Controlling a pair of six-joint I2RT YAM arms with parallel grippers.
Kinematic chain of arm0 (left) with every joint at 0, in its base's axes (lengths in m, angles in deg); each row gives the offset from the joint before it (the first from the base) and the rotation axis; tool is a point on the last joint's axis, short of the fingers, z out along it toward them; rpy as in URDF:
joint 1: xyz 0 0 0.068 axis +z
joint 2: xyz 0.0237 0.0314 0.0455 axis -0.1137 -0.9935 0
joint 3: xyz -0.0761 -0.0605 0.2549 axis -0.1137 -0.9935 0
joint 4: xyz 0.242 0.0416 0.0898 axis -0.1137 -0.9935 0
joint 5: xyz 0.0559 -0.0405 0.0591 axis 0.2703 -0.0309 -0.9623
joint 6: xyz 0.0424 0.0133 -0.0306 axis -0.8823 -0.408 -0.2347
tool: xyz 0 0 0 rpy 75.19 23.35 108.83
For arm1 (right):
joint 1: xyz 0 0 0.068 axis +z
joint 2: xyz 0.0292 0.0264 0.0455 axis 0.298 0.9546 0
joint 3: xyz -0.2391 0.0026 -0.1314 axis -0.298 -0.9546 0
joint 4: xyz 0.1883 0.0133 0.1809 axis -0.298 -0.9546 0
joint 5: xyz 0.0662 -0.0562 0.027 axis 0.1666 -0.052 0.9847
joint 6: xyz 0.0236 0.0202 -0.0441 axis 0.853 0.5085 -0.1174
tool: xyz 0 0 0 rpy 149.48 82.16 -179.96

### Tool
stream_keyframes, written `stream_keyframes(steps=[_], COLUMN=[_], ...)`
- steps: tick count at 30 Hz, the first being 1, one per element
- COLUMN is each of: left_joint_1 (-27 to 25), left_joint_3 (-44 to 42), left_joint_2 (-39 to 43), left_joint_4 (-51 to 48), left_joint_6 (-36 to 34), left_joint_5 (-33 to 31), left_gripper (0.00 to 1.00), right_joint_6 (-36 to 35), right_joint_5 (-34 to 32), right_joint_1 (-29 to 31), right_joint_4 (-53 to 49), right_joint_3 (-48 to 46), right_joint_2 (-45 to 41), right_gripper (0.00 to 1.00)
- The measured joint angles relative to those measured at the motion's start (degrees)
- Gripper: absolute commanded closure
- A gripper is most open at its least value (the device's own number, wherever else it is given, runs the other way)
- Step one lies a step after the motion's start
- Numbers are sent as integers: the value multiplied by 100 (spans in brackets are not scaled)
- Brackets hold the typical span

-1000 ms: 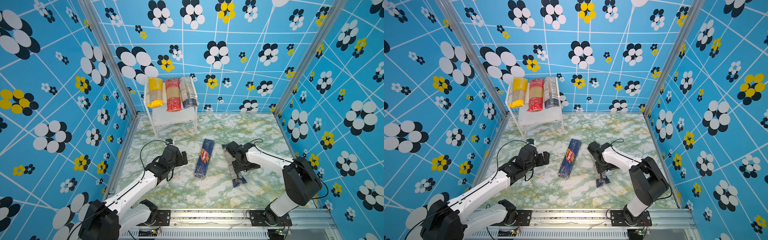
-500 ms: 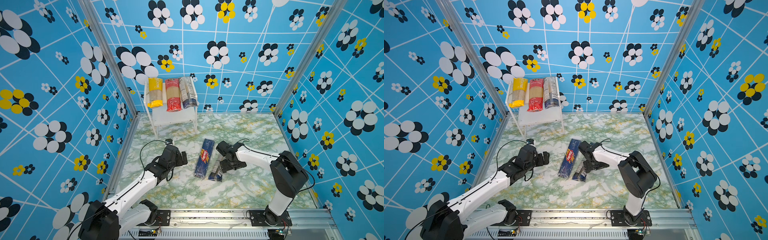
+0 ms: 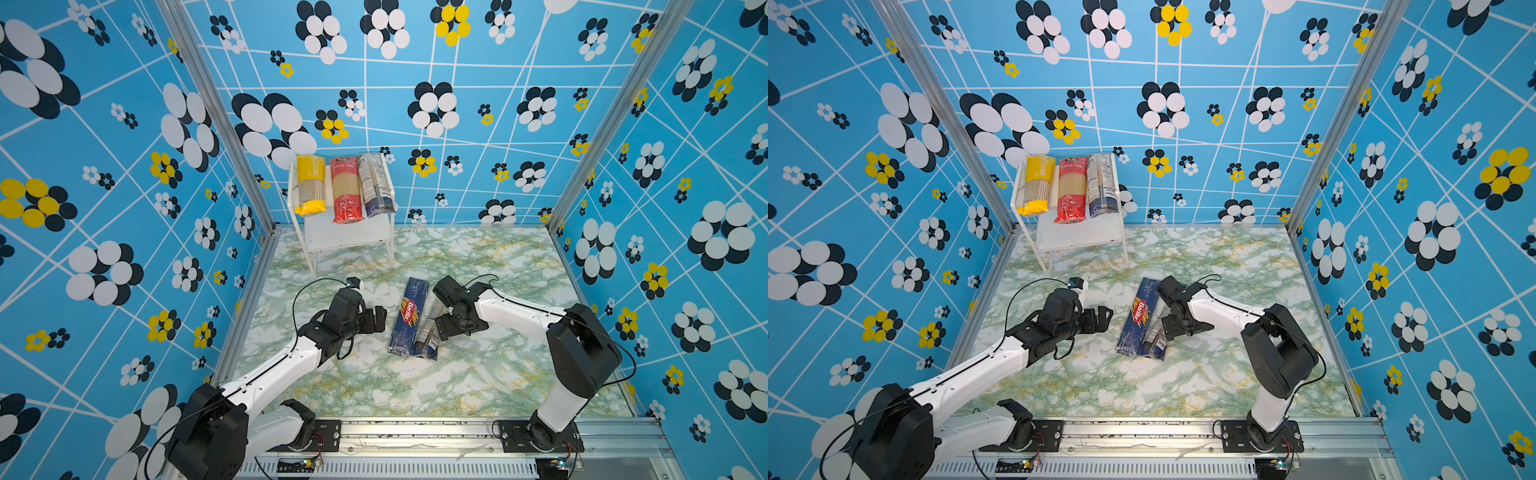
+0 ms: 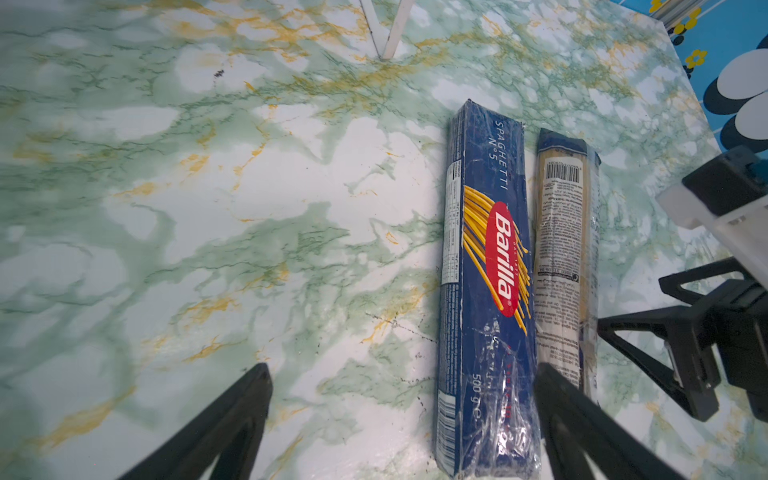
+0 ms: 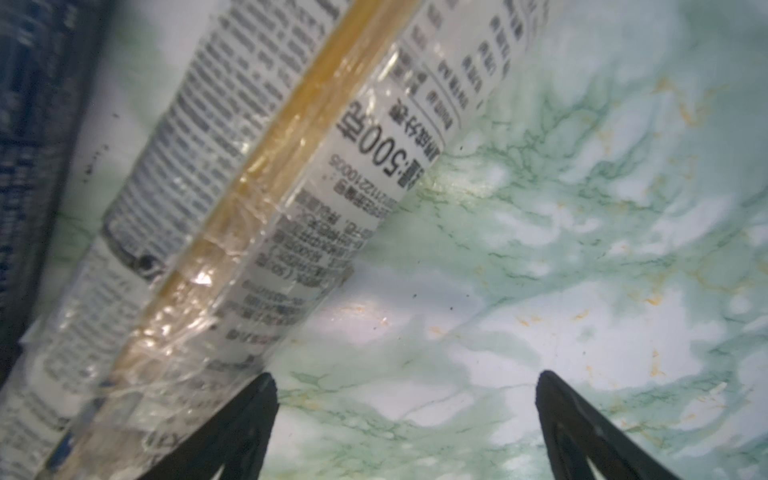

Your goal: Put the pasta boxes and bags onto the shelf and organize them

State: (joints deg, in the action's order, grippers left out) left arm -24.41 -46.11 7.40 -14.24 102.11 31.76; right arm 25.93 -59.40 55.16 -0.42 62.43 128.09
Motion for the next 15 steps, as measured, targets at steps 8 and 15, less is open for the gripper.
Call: stream_keyframes(steps=[8,15], left_joint_1=[-426,-852], left_joint_3=[2,111], left_joint_2=[-330,-710], left_joint_4=[339,507], left_joint_6=[-50,-114], left_joint_5=[103,98], left_gripper=[1,1], right_joint_6=[-44,-26], right_joint_5=[-109,-168], right_joint_1=[-15,-87], right_joint_4=[162,245], right_joint_3=[2,2], right_joint_2=[-304,-304], right_gripper=[1,1])
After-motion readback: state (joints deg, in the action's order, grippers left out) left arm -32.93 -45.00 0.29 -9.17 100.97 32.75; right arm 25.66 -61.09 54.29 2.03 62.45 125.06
